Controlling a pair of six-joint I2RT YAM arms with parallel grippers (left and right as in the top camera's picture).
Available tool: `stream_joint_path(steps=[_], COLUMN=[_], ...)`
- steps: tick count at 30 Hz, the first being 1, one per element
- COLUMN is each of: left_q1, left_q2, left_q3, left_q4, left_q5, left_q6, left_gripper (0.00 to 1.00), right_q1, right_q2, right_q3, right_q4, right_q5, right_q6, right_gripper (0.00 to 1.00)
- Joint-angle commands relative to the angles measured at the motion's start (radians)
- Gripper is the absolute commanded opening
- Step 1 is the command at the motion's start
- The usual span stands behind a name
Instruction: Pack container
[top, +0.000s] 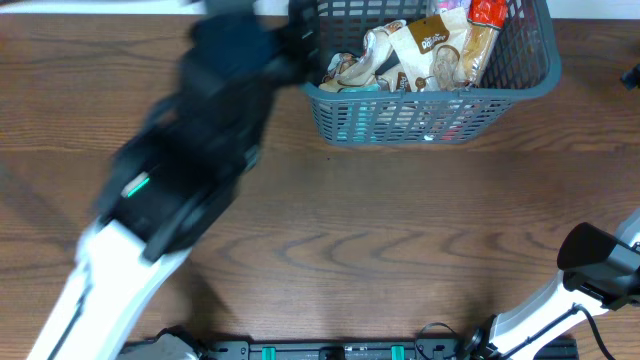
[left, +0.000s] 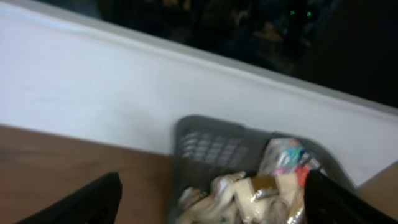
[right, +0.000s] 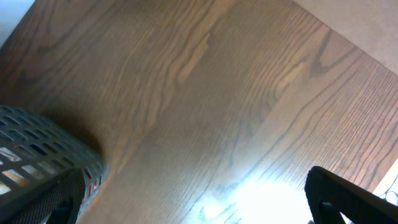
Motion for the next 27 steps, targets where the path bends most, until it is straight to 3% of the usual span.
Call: stream_joint_path(steps=[1,7,10,19,27], left_q1=[0.005,0.005,0.005,0.005,0.005], left_q2=[-0.097,-0.279,-0.358,-0.543,-0.599], left_q3=[0.004,0.003,0.003,0.003,0.003], left_q4=[-0.133,-0.399,-0.484,-0.696,-0.864], left_q5=[-0.039,-0.034,-0.031,-0.031,-0.031], left_q6=[0.037,0.003,0.003,0.004,0.004], left_gripper=[0.82,0.84,0.99,0.99,0.99], right_q1=[-0.014,-0.014,-0.014,-0.014,-0.014], right_q2=[-0.002,-0.002,-0.002,-0.002,-0.002], right_q3=[-0.003,-0.003,-0.003,-0.003,-0.003], right_q4=[0.002,0.002,0.002,0.002,0.002], right_q5=[0.011,0.011,0.011,0.011,0.011], right_q6=[-0.010,-0.010,-0.010,-0.010,-0.010], right_gripper=[0.99,0.99,0.99,0.99,0.99])
